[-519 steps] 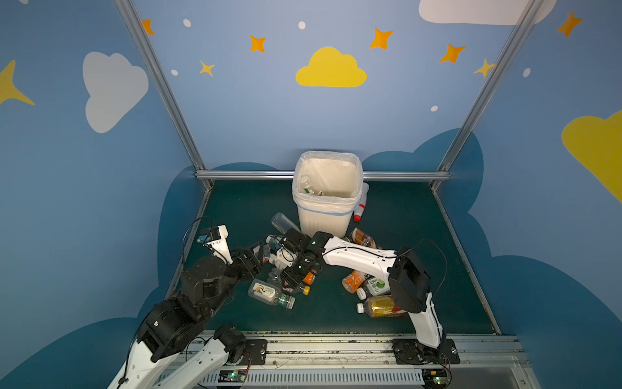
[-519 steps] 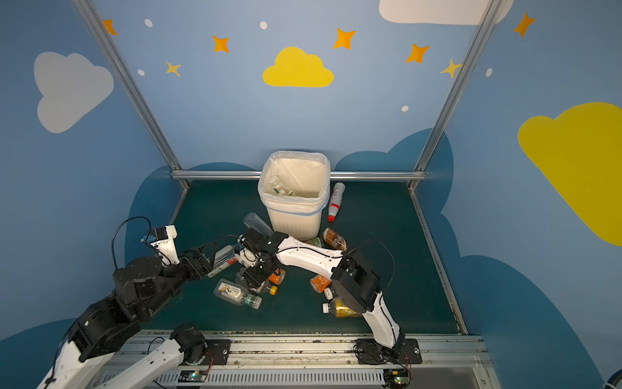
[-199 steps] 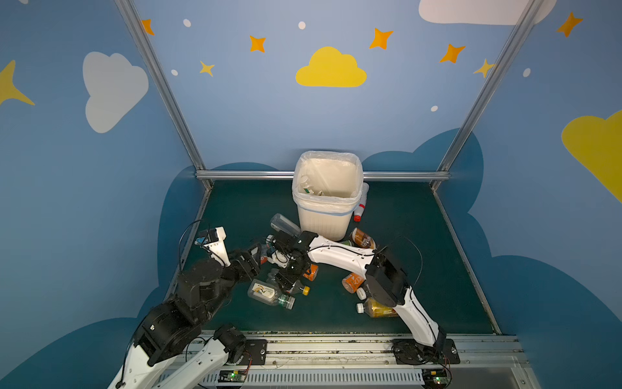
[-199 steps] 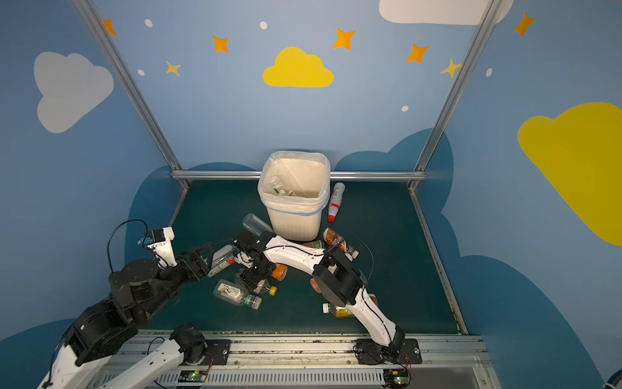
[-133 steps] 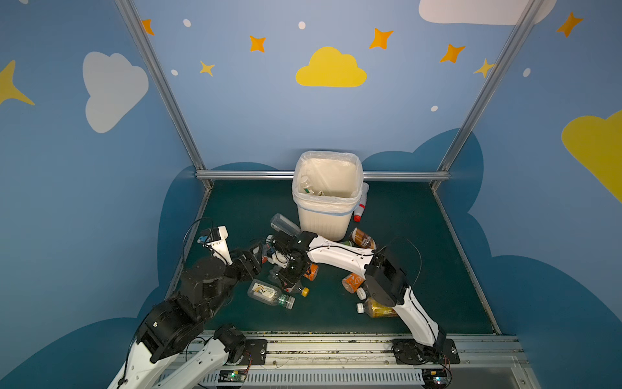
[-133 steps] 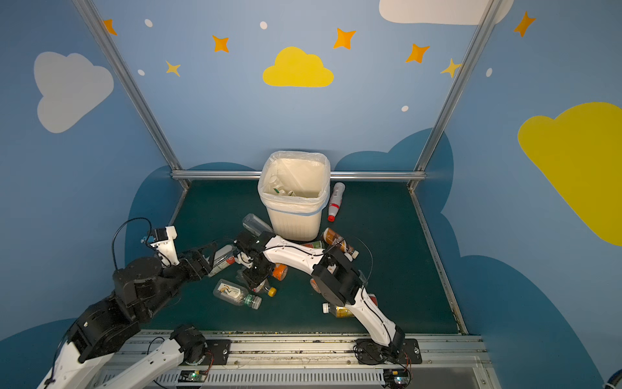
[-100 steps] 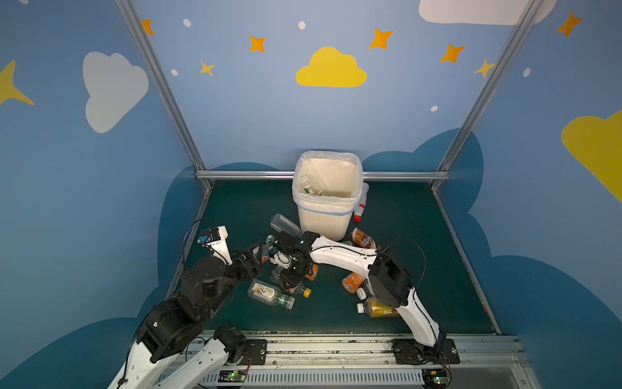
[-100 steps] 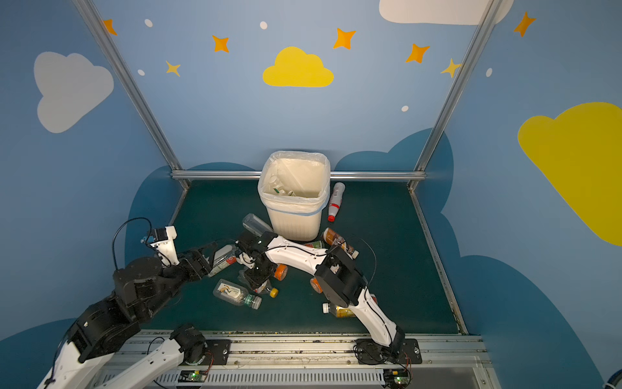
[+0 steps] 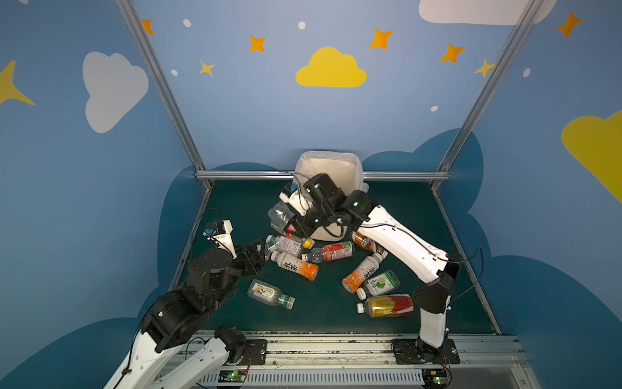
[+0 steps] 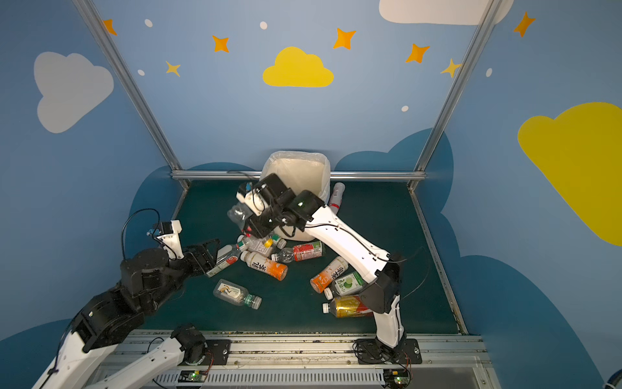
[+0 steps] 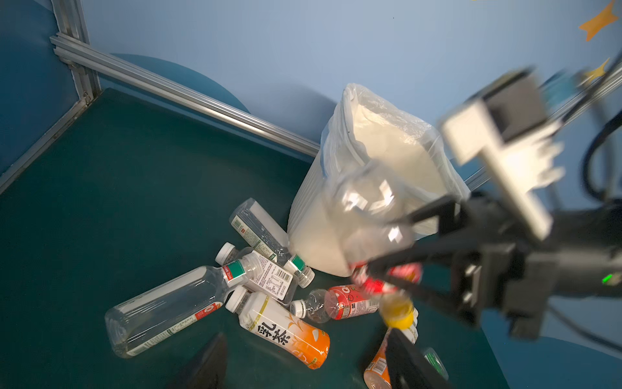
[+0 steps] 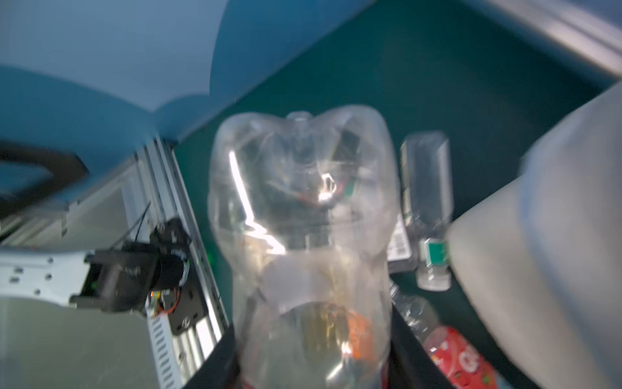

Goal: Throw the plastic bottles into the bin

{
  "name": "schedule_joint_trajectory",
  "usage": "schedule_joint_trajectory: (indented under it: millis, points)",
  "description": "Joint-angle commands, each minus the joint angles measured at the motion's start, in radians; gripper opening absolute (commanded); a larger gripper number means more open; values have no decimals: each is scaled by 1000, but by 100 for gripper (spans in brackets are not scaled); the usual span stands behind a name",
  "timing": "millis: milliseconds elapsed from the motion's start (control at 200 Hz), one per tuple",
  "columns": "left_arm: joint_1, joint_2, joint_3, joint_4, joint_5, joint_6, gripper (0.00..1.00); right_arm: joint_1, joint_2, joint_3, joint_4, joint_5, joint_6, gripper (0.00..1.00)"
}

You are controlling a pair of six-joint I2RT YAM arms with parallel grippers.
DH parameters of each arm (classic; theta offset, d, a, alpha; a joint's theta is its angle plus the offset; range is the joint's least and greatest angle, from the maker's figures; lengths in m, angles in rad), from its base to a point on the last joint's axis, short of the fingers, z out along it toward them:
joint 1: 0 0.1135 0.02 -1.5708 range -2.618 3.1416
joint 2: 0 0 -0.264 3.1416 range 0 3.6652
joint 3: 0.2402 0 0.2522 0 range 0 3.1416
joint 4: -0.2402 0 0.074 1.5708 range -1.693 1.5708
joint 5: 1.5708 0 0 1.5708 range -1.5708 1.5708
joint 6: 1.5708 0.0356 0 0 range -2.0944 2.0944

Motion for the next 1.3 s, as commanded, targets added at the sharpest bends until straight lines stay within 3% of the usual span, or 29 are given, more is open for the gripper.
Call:
schedule_joint_trajectory:
  millis: [0,95,170,290,421,506,711,866,1122,1297]
  points:
    - [-1,22,29,-10,12,18,75,-94,81,205,-68,27,-28,50]
    - [-1,45,39,-28,20,18,75,-185,156,362,-91,32,-3,68]
    - [-1,59,37,-45,30,18,75,-247,153,364,-60,25,30,87]
    - [-1,75,34,-76,52,15,75,-325,40,209,27,-8,83,93]
    - [-1,65,4,-98,67,3,74,-380,-210,-171,261,3,110,94]
    - [-1,63,-27,-108,81,-13,67,-398,-353,-359,324,21,107,92]
    - [-19,163,-104,-78,196,-31,63,-408,-601,-681,261,135,76,87]
    - [-122,247,-105,-66,131,-22,63,-434,-726,-870,157,207,102,84]
    - [-150,319,-142,-43,151,-27,63,-445,-834,-1111,94,113,118,82]
    - [-154,318,-167,-62,116,-127,63,-369,-816,-1188,167,-98,70,82]
